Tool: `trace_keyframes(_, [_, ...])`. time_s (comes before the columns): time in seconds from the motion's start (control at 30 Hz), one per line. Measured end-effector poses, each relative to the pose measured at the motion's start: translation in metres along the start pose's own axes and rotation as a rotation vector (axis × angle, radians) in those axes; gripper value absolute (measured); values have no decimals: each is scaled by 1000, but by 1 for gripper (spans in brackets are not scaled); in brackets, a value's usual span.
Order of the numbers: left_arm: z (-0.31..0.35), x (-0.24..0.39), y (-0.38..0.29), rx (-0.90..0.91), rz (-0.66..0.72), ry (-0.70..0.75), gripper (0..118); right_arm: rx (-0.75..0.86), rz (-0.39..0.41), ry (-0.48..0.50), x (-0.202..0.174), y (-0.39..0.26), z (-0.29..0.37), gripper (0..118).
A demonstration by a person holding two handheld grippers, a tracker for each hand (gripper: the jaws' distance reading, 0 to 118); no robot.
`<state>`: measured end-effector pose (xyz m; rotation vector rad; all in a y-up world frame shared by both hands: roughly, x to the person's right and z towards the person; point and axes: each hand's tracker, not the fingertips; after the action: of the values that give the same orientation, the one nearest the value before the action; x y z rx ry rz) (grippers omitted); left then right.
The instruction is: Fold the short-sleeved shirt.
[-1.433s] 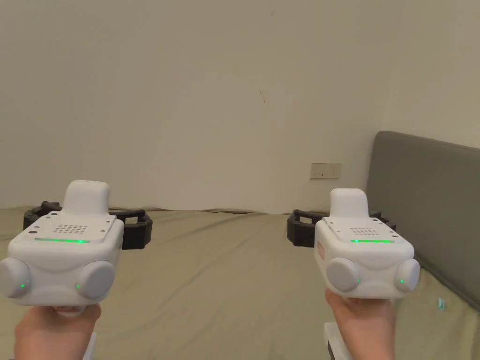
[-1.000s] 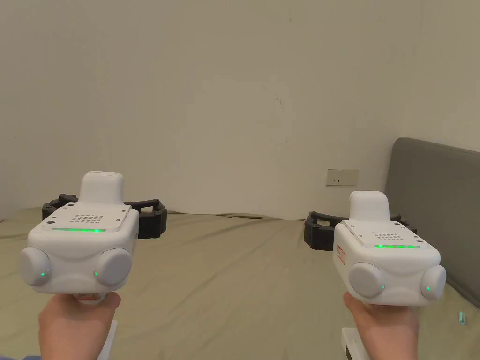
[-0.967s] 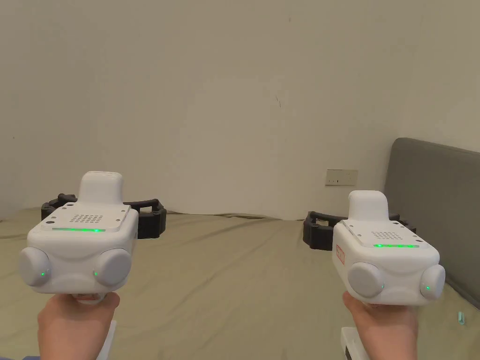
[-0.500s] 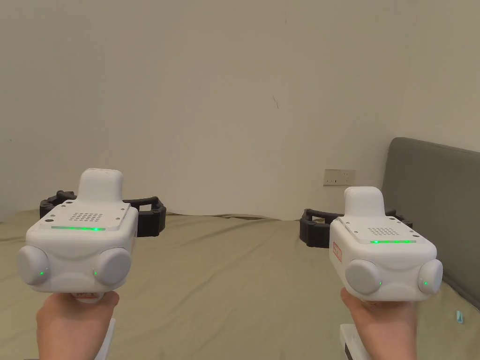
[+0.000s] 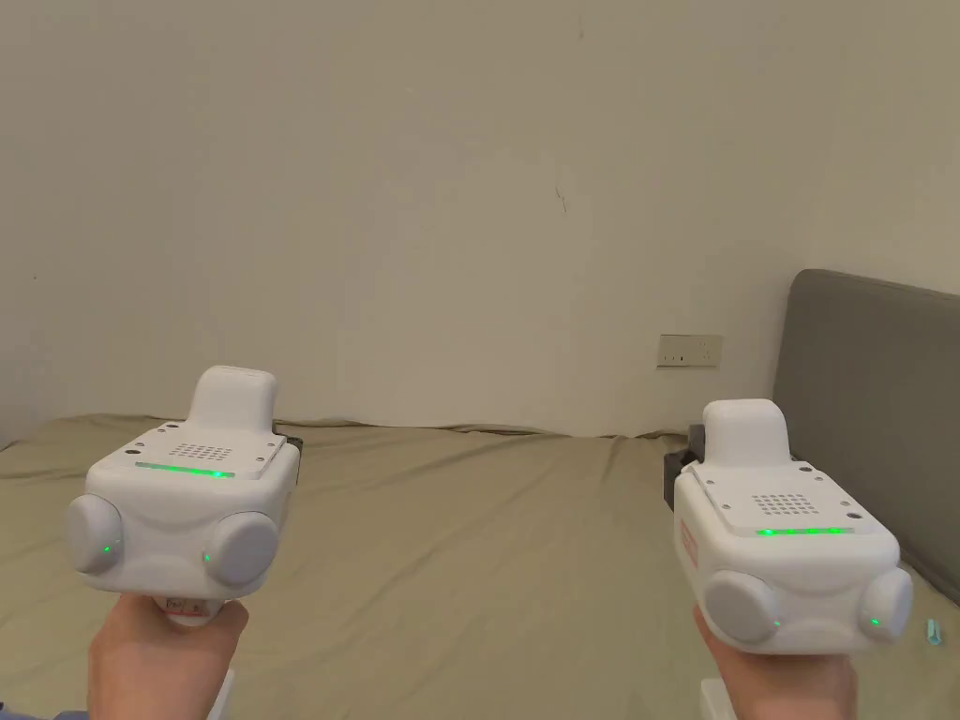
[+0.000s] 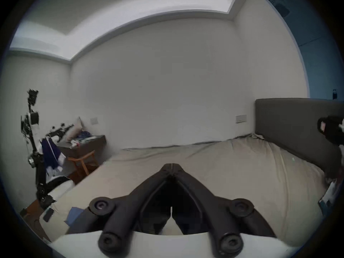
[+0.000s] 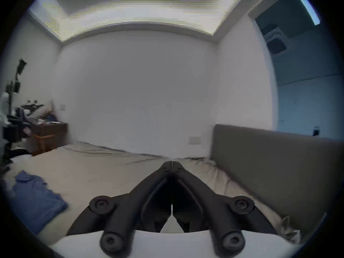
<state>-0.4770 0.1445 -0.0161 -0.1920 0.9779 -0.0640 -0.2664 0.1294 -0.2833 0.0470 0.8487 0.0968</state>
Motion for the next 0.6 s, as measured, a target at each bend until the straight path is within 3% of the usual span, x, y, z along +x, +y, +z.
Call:
trace_keyframes(0.03, [1,-2,-5,8,1,27,0,-38,-22,69,4,-2,0,2])
trace_keyframes(0.13, [3,-13,-10,12,10,99,0,-49,-2,58,-5,-8,2,2])
trace_keyframes(0.23, [26,-47,-33,-14,39,137,0,-57,-5,193,-38,-11,8,2])
trace_keyframes(0.33, [61,-103,-65,-106,18,290,0,-76,1,362,-108,-19,12,2])
trace_keyframes(0.47, [124,-200,-113,-260,38,534,0,-130,-34,633,-238,-38,26,2])
trace_keyframes(0.6, [186,-268,-140,-318,43,710,0,-199,-33,807,-330,-46,45,2])
